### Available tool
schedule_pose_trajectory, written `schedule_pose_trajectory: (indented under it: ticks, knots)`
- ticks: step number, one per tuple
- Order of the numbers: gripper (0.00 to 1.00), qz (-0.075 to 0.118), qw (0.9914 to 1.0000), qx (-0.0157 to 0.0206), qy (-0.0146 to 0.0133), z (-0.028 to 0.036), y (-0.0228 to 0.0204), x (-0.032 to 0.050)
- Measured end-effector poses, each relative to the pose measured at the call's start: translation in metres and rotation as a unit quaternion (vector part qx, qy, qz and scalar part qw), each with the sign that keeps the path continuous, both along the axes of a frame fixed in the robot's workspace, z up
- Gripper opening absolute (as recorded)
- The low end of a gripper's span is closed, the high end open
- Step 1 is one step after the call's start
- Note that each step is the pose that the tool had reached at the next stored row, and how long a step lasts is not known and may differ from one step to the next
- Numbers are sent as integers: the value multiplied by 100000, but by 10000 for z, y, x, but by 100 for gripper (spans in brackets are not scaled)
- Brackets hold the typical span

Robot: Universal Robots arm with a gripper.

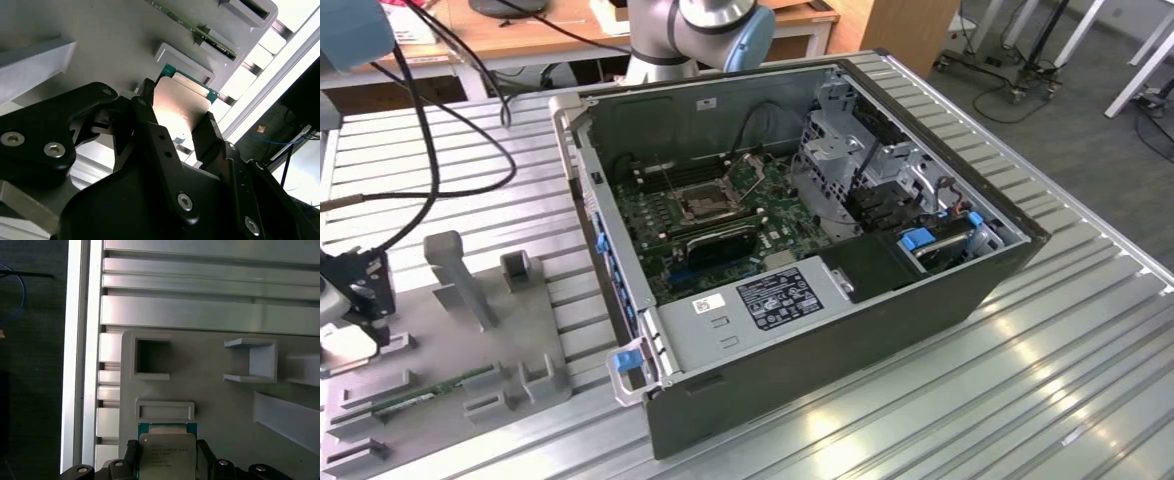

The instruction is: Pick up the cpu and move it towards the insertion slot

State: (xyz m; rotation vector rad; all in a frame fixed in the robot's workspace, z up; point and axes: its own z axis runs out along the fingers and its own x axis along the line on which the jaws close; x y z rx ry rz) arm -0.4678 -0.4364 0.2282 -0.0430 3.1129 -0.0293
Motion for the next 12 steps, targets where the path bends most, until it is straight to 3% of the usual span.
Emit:
schedule_pose_trajectory:
  ticks: [12]
  knots:
    - [55, -1, 100000, -2, 2, 331, 0, 0]
